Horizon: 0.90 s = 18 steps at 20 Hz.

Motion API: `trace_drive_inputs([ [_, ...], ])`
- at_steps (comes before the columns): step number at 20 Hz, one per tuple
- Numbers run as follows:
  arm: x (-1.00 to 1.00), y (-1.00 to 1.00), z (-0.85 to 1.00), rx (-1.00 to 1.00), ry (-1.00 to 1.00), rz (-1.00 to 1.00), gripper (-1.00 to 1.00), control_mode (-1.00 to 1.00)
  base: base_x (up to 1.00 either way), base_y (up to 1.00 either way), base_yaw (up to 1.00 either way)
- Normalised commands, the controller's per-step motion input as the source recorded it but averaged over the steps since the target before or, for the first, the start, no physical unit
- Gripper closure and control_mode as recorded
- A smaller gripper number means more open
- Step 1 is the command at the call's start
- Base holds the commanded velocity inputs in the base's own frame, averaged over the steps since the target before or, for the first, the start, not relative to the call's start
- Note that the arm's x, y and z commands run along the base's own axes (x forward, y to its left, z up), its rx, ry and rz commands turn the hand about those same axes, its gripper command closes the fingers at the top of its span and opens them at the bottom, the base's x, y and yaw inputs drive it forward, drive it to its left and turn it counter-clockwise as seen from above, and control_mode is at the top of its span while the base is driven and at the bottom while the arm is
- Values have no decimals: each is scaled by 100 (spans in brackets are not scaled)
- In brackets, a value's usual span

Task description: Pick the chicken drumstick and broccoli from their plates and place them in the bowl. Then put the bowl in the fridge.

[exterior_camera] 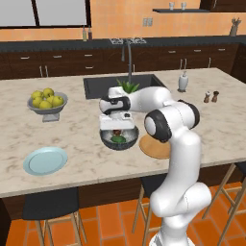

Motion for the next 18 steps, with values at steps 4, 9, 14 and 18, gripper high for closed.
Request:
trace_drive_inputs([
  [4,-39,-3,26,0,0,0,-100,-100,0,0,0],
  [9,-45,-46,28,3,-1,-3,-100,-100,0,0,0],
  [14,-22,-57,4,1,0,-18,-100,-100,0,0,0],
  [18,1,-27,-8,0,-1,-32,-100,-100,0,0,0],
])
